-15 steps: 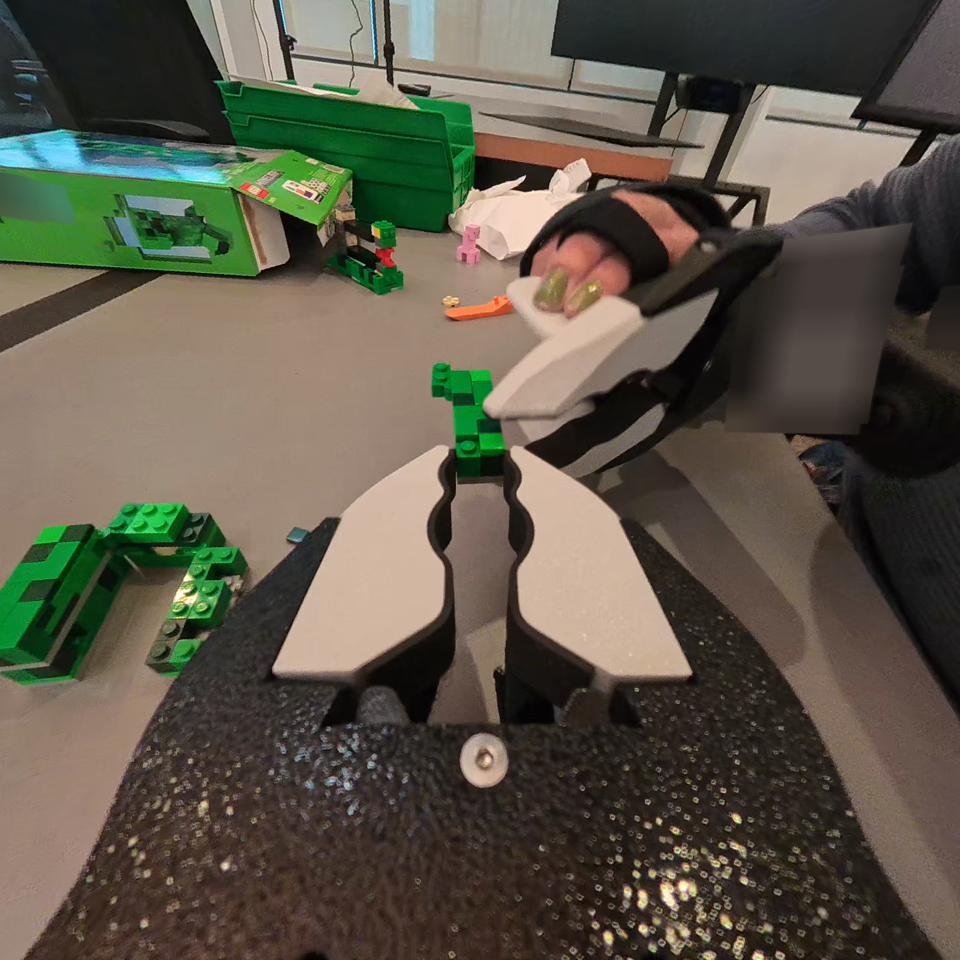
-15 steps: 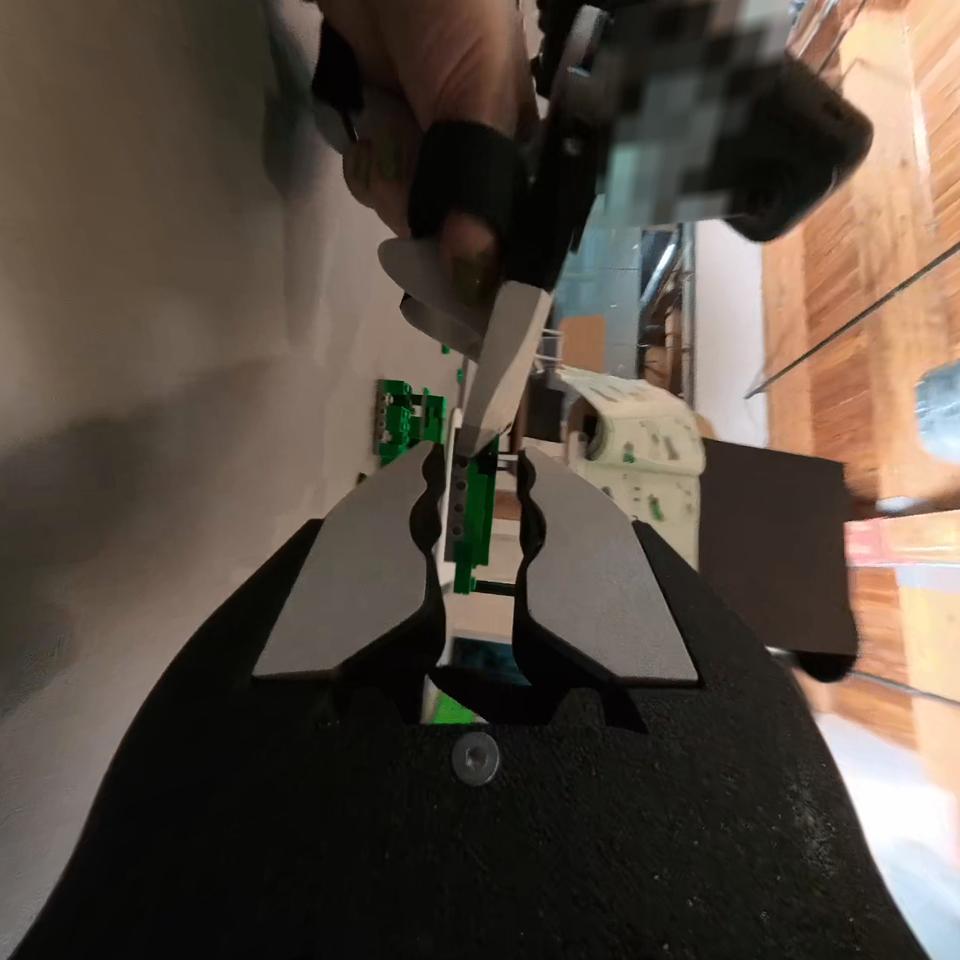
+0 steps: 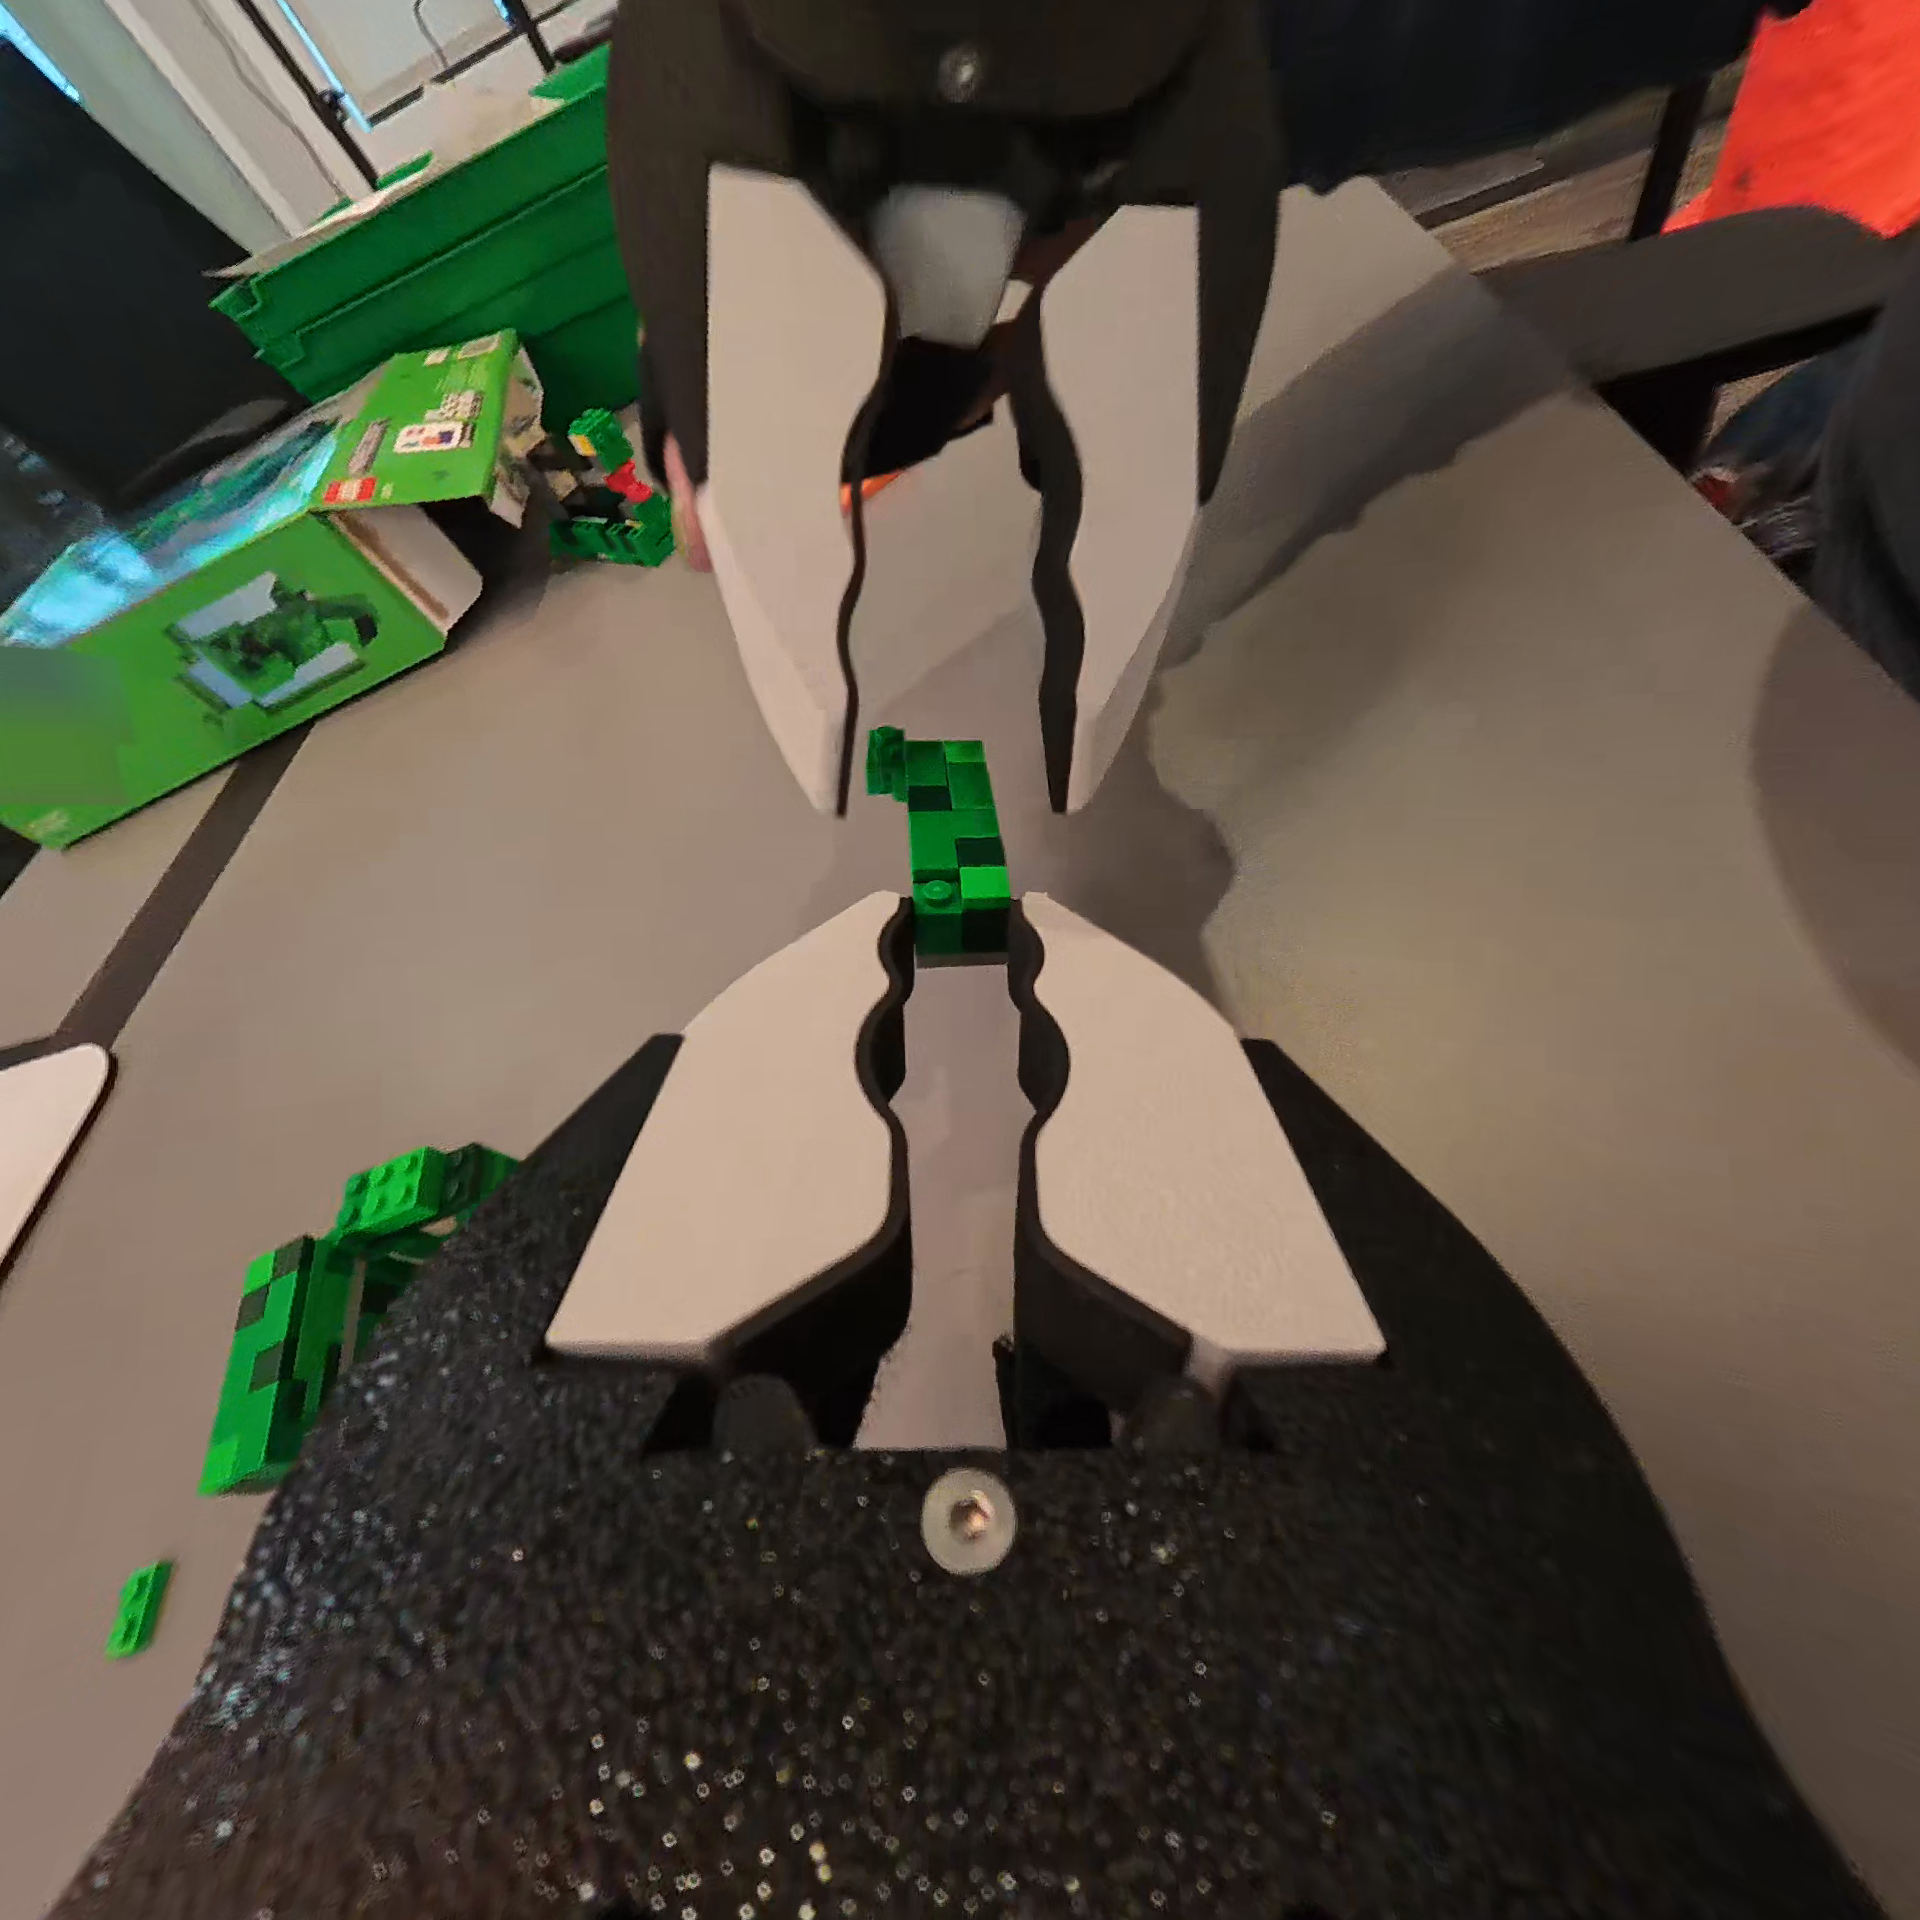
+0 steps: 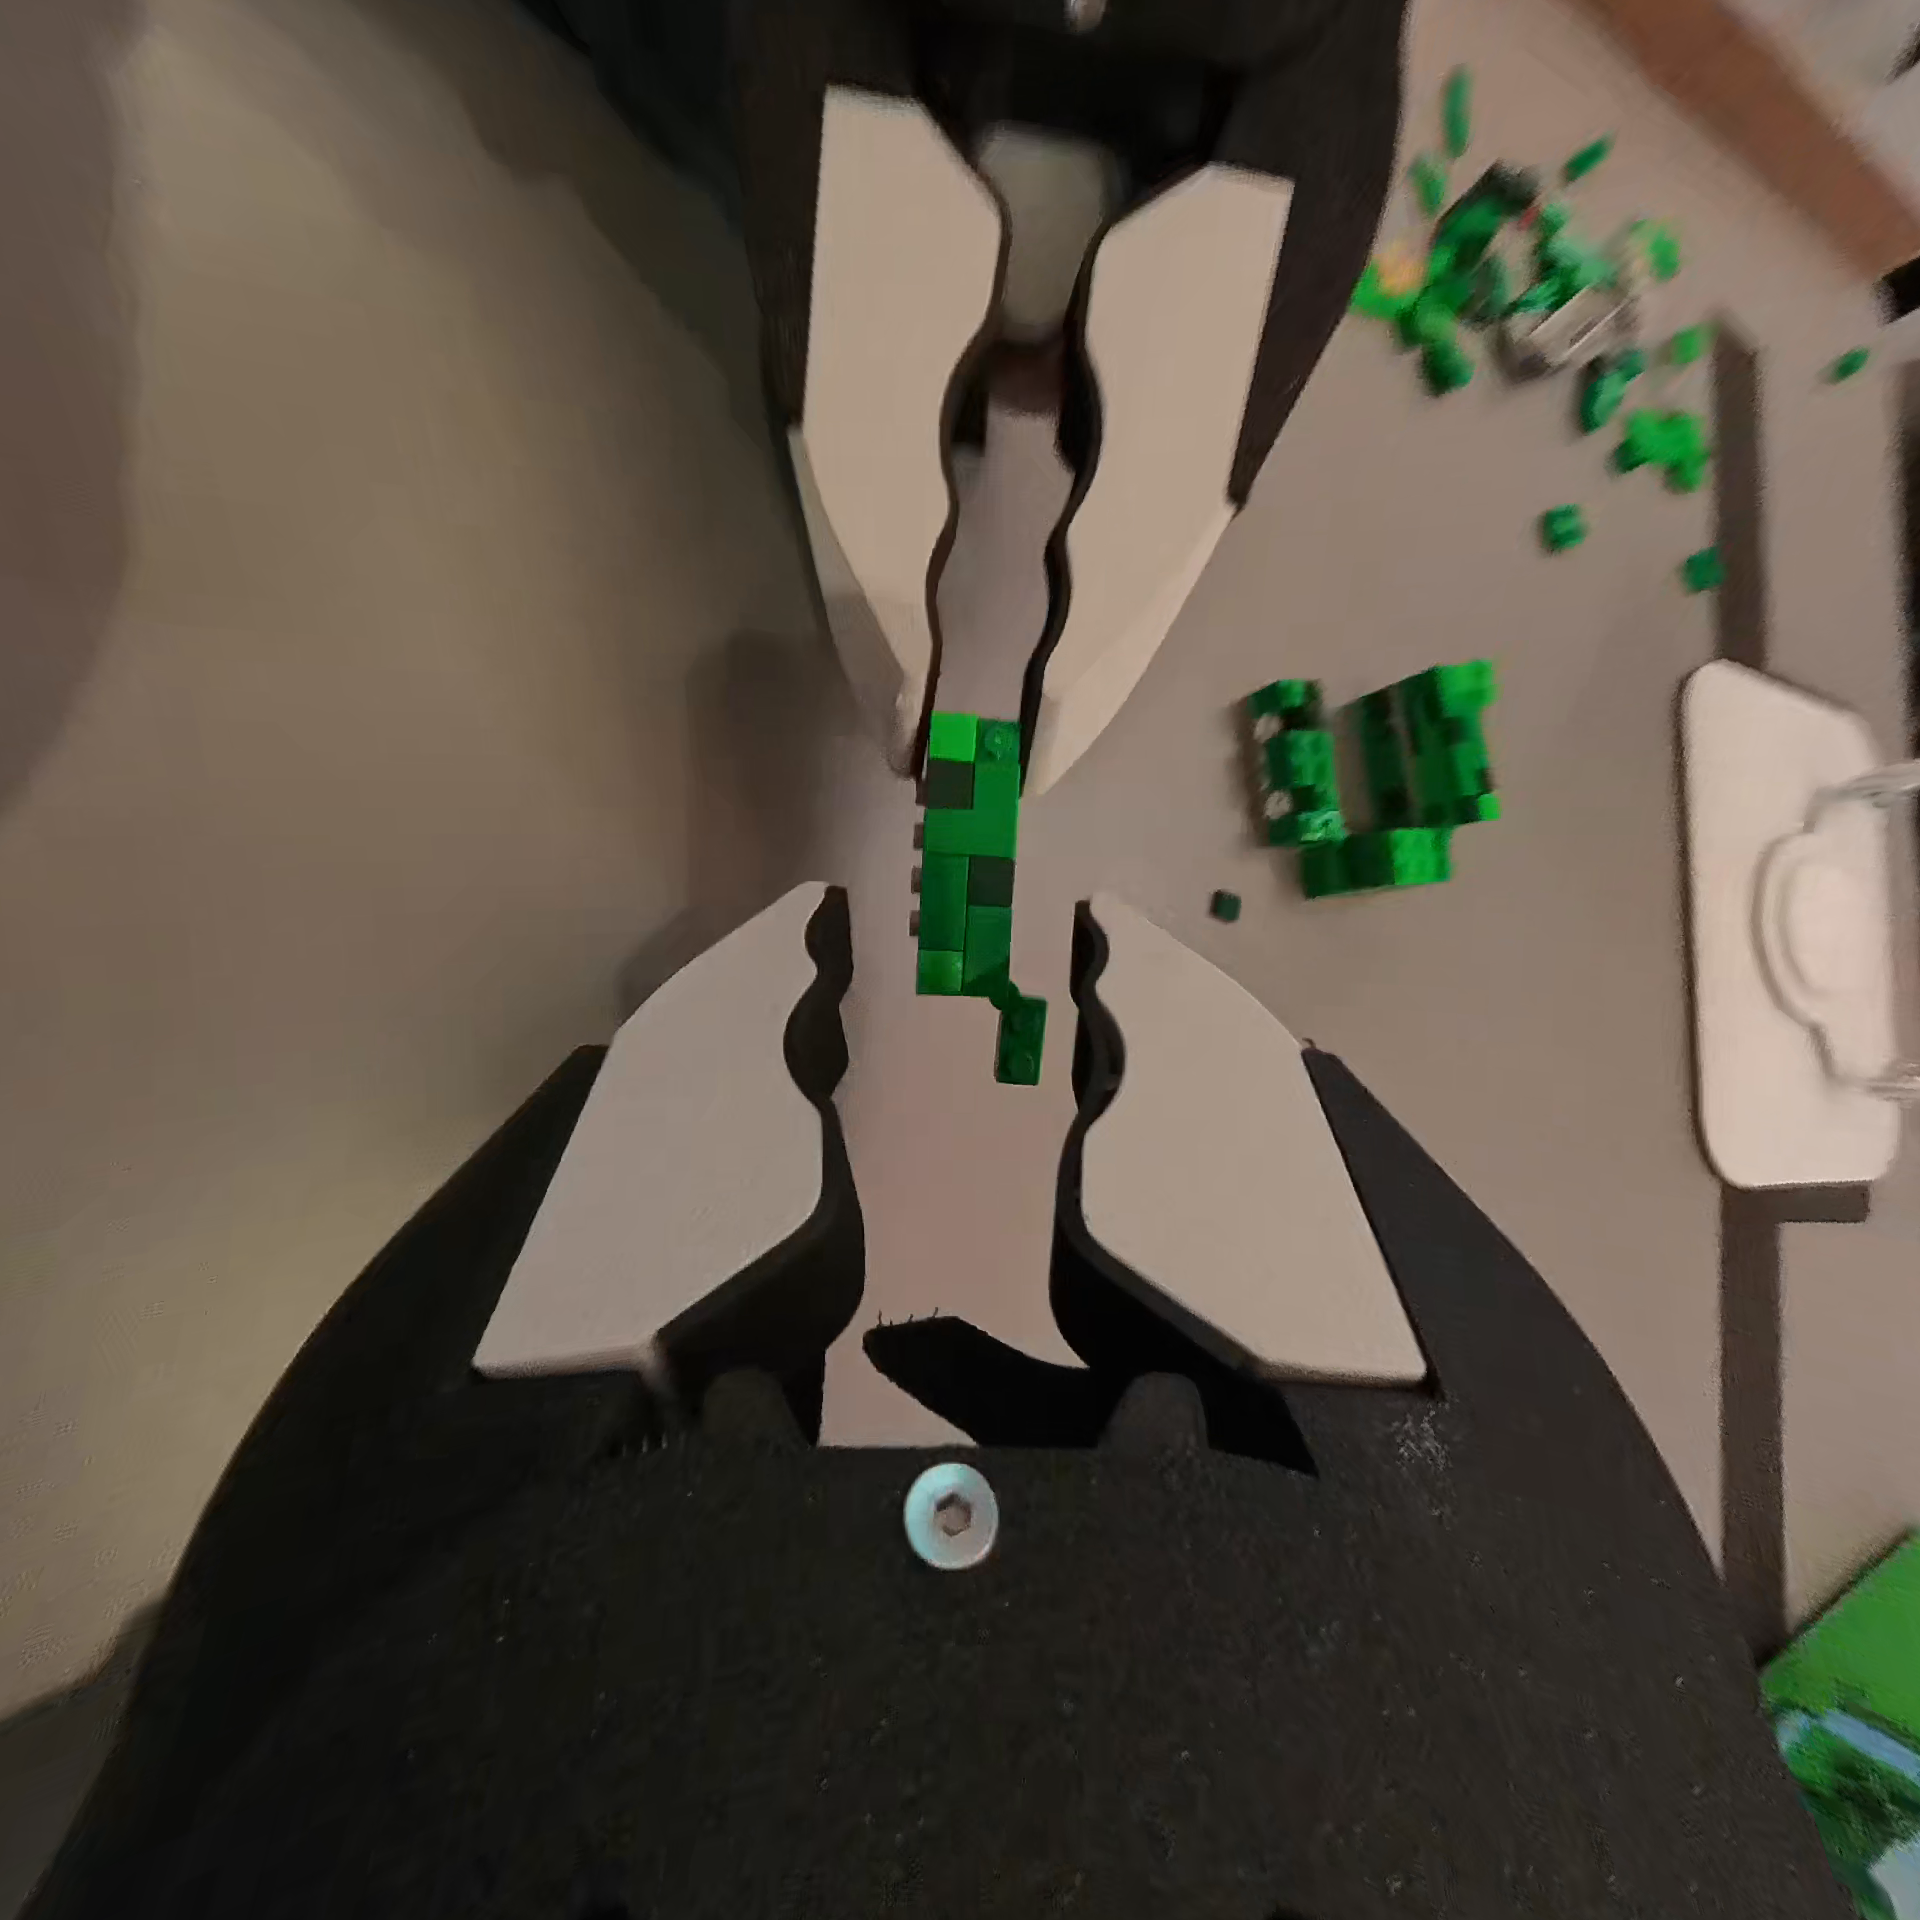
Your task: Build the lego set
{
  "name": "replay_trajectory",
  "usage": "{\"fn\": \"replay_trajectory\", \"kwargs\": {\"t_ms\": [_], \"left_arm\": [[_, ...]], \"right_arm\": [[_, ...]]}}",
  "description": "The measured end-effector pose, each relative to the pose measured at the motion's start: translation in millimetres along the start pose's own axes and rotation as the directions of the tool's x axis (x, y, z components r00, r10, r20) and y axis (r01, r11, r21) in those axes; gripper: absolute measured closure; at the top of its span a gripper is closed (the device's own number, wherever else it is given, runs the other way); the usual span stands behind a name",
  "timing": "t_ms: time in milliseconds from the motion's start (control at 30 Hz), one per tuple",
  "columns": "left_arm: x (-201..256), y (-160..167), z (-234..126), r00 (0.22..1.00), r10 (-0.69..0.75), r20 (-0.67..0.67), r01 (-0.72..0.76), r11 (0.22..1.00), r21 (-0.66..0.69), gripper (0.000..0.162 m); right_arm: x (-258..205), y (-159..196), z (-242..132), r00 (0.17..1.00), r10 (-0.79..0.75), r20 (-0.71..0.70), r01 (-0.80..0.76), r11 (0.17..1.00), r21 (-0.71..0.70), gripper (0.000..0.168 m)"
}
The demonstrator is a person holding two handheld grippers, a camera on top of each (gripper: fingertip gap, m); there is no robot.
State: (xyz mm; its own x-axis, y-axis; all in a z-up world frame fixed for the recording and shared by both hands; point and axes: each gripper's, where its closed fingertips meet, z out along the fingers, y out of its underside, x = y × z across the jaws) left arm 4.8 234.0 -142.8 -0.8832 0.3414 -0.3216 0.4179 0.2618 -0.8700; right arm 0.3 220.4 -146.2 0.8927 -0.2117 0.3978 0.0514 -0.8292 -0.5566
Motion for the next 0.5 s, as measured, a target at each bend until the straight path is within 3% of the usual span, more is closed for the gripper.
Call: {"fn": "replay_trajectory", "kwargs": {"t_ms": [33,133,167,267,333,500], "left_arm": [[1.4,-1.5,0.5,1.0,0.005,-0.005,-0.005,1.0,0.007,0.146],[-0.1,-2.5,0.7,1.0,-0.011,0.006,0.011,1.0,0.017,0.145],[-4.3,-2.5,0.6,0.999,-0.031,0.032,0.03,0.999,0.024,0.145],[-24.2,-4.6,-1.7,0.976,-0.181,0.121,0.173,0.982,0.076,0.121],[-34.9,-4.7,-3.4,0.937,-0.325,0.127,0.31,0.943,0.126,0.111],[-47.9,-20.4,-12.4,0.827,-0.562,0.025,0.521,0.781,0.344,0.115]], "right_arm": [[-3.0,4.9,2.8,1.0,-0.005,0.024,0.006,0.999,-0.044,0.128],[0.6,10.8,9.4,0.999,-0.04,-0.017,0.038,0.995,-0.092,0.149],[5.4,12.0,9.9,0.998,-0.043,-0.051,0.038,0.995,-0.096,0.149],[27.3,10.6,8.8,0.981,0.019,-0.195,-0.03,0.998,-0.055,0.149],[41.1,6.9,6.6,0.95,0.044,-0.309,-0.051,0.999,-0.015,0.149],[56.8,-13.3,2.4,0.863,0.063,-0.501,-0.028,0.997,0.077,0.15]]}}
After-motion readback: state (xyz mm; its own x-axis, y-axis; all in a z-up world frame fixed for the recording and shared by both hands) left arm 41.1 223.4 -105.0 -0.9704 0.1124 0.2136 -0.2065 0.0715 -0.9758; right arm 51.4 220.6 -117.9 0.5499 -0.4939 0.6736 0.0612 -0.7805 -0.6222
